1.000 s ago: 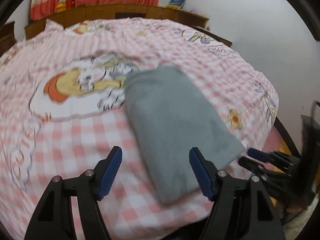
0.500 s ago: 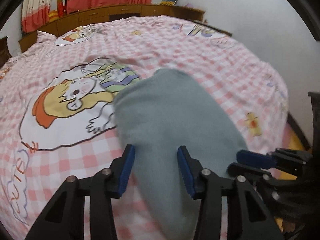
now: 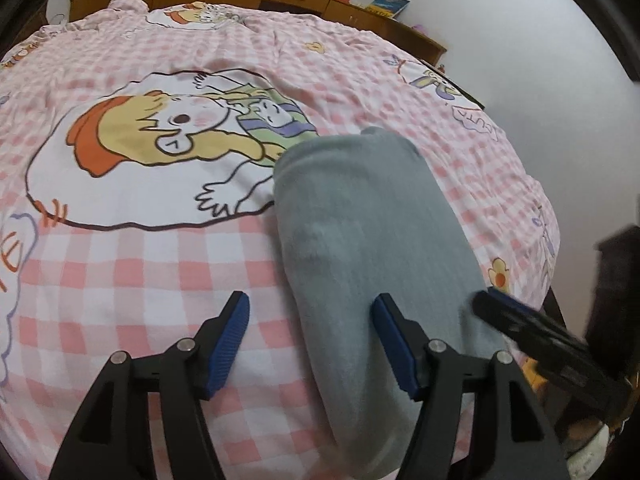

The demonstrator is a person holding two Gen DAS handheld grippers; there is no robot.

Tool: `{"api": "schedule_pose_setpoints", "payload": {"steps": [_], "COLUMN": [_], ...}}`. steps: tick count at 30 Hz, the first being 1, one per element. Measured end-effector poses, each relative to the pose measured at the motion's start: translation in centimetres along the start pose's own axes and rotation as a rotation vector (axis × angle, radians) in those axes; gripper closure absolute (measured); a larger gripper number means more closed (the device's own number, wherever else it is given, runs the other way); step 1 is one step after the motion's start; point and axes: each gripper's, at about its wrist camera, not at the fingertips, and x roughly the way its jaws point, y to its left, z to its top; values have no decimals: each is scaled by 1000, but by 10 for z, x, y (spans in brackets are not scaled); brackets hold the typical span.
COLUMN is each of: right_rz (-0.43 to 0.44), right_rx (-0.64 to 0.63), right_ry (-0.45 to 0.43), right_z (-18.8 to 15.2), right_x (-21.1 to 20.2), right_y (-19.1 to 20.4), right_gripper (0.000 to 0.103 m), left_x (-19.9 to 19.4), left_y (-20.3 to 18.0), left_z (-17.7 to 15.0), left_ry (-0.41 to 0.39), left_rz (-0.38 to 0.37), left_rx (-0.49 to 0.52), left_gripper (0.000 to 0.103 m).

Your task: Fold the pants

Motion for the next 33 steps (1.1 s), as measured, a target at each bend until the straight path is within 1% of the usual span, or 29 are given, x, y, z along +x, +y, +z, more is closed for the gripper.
{"api": "schedule_pose_setpoints", "payload": {"steps": [3,6,8,10,12,13,15,16,17,19,23,24,26,28,30,31,33], "right_rz": [31,69,92,100,107,111,139,163,155,168,186,186,182,178,178,178,175], "right_rx": [16,19,27,26,26,28,42,56,64,75,80,78,80,83,87,89,74], "right_ry": [-31,-20,-15,-13,-20,-21,-27,-22,-26,-31,-37,-42,-55,-70,-86,-91,-97], "right_z": [-5,-4,-2,-2,-2,-2,-3,-5,-6,-8,-7,-8,-8,-12,-12,-13,-13], "right_x": [10,16,19,21,21,22,21,22,23,24,26,25,23,17,11,9,2], "right_y": [-8,-15,-18,-19,-17,-16,-14,-13,-13,-16,-18,-17,-14,-12,-10,-8,-3], "right_gripper": [31,30,30,28,29,30,45,46,47,47,49,53,58,63,67,67,68], "left_x": [5,11,15,19,22,22,24,25,26,27,28,29,26,20,12,9,2], "left_y": [-6,-12,-11,-7,-6,-8,-11,-15,-19,-25,-27,-27,-26,-24,-21,-21,-23], "left_z": [-3,-4,-4,-3,-1,-1,0,0,-2,-6,-7,-7,-7,-5,-3,-2,-2], "left_ry": [-1,-5,1,11,19,21,27,33,37,20,13,11,0,-18,-35,-42,-54], "left_rz": [-4,2,-26,-52,-72,-80,-99,-113,-125,-111,-107,-106,-108,-123,-145,-156,-164], "left_rx": [38,86,76,44,32,32,34,37,45,66,68,67,52,25,12,12,8], "left_gripper": [32,30,29,26,25,25,25,26,26,27,27,29,40,58,68,70,71]}}
